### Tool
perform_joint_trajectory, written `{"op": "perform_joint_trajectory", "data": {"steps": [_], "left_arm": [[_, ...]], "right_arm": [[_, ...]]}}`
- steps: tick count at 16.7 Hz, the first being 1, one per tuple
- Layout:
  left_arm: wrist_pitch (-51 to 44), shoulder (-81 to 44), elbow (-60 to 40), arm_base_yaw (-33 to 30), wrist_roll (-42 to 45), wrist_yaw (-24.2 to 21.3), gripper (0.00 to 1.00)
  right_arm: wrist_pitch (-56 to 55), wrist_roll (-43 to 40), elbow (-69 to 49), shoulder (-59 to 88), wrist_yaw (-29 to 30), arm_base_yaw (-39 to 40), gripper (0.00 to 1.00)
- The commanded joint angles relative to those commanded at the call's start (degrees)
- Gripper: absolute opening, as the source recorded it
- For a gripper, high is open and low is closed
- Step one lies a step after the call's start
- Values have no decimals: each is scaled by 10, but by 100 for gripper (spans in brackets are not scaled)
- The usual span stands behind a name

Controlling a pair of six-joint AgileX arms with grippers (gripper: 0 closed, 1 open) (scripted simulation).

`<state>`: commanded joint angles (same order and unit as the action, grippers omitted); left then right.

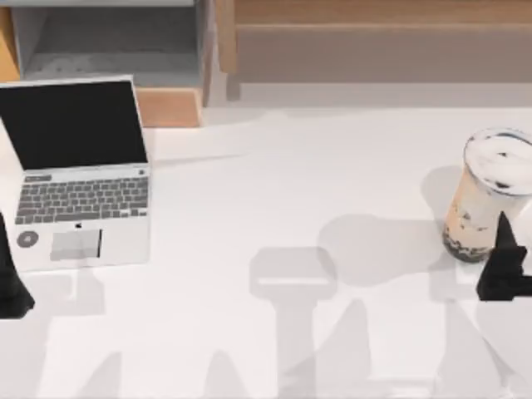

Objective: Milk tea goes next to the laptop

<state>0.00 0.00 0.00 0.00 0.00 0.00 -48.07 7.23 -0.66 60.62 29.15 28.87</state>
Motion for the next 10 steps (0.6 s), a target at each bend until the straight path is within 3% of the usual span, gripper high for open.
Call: {"op": "perform_joint_trajectory", "data": {"steps": [6, 10], "left_arm": [[0, 0, 0, 0, 0, 0, 100], [0, 0, 0, 0, 0, 0, 100]], "right_arm": [[-152, 23, -1, 186, 93, 90, 100], [-169, 26, -1, 205, 107, 103, 100]]}}
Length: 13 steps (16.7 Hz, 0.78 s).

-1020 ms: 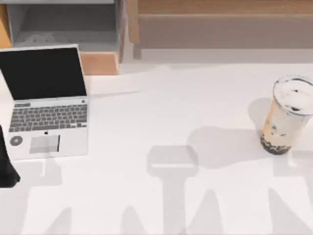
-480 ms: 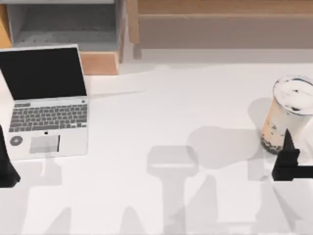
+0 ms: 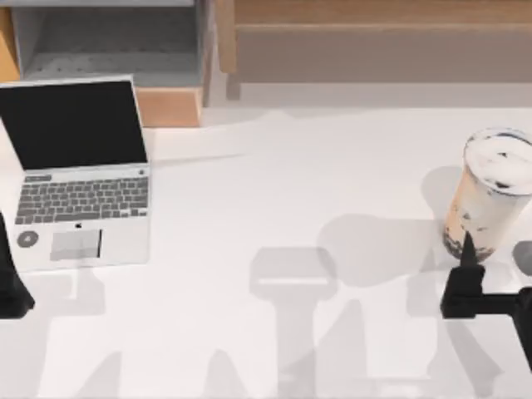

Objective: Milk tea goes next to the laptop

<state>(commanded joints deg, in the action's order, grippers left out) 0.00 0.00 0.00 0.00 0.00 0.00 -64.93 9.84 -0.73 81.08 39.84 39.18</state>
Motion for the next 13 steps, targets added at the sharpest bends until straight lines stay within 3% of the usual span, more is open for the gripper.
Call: {"op": "perform_joint_trajectory", "data": {"steps": [5, 13], "left_arm": [[0, 0, 0, 0, 0, 0, 100], [0, 0, 0, 0, 0, 0, 100]], "right_arm": [[-7, -4, -7, 8, -9, -11, 100], [-101, -31, -115, 208, -110, -117, 100]]}}
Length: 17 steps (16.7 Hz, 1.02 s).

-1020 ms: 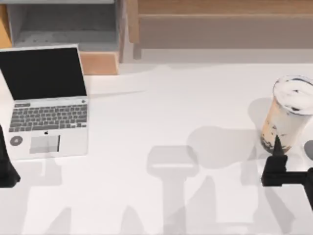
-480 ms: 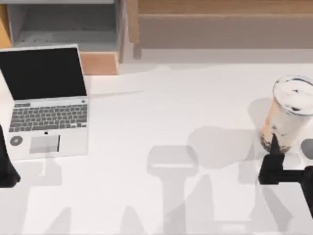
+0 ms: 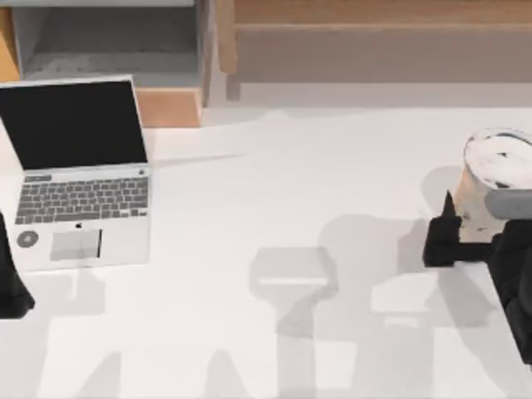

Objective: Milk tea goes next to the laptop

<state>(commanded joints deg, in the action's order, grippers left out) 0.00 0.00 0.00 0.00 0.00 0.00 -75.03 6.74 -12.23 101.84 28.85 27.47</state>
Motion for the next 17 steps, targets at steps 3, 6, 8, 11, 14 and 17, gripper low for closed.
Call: {"op": "perform_joint_trajectory", "data": {"steps": [3, 6, 8, 11, 14, 17], "left_arm": [[0, 0, 0, 0, 0, 0, 100], [0, 0, 0, 0, 0, 0, 100], [0, 0, 0, 0, 0, 0, 100], [0, 0, 0, 0, 0, 0, 100], [0, 0, 0, 0, 0, 0, 100], [0, 0, 0, 0, 0, 0, 100]], "right_arm": [[-19, -8, -20, 24, -20, -21, 100], [-19, -8, -20, 24, -20, -21, 100], [-19, -8, -20, 24, -20, -21, 85], [-19, -8, -20, 24, -20, -21, 62], [-19, -8, -20, 24, -20, -21, 40], [-19, -8, -20, 24, -20, -21, 17]]}}
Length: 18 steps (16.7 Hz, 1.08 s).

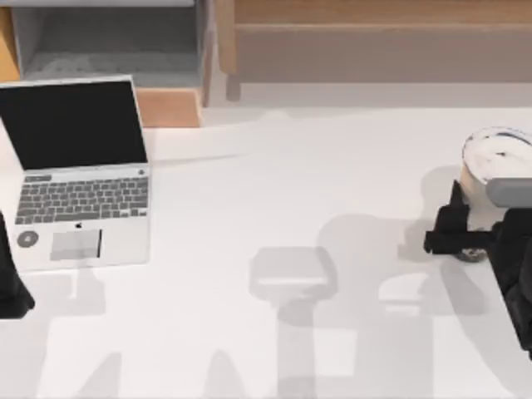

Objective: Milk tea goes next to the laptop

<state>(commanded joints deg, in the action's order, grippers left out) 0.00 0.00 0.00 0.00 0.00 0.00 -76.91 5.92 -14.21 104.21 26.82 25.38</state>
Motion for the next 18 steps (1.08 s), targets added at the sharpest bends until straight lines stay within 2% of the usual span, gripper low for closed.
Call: {"op": "perform_joint_trajectory", "data": {"steps": [2, 3, 12, 18], "left_arm": [[0, 0, 0, 0, 0, 0, 100], [0, 0, 0, 0, 0, 0, 100], [0, 0, 0, 0, 0, 0, 100], [0, 0, 0, 0, 0, 0, 100]], "right_arm": [[0, 0, 0, 0, 0, 0, 2], [0, 0, 0, 0, 0, 0, 0], [2, 1, 1, -2, 0, 0, 0], [47, 1, -2, -44, -1, 1, 0]]}}
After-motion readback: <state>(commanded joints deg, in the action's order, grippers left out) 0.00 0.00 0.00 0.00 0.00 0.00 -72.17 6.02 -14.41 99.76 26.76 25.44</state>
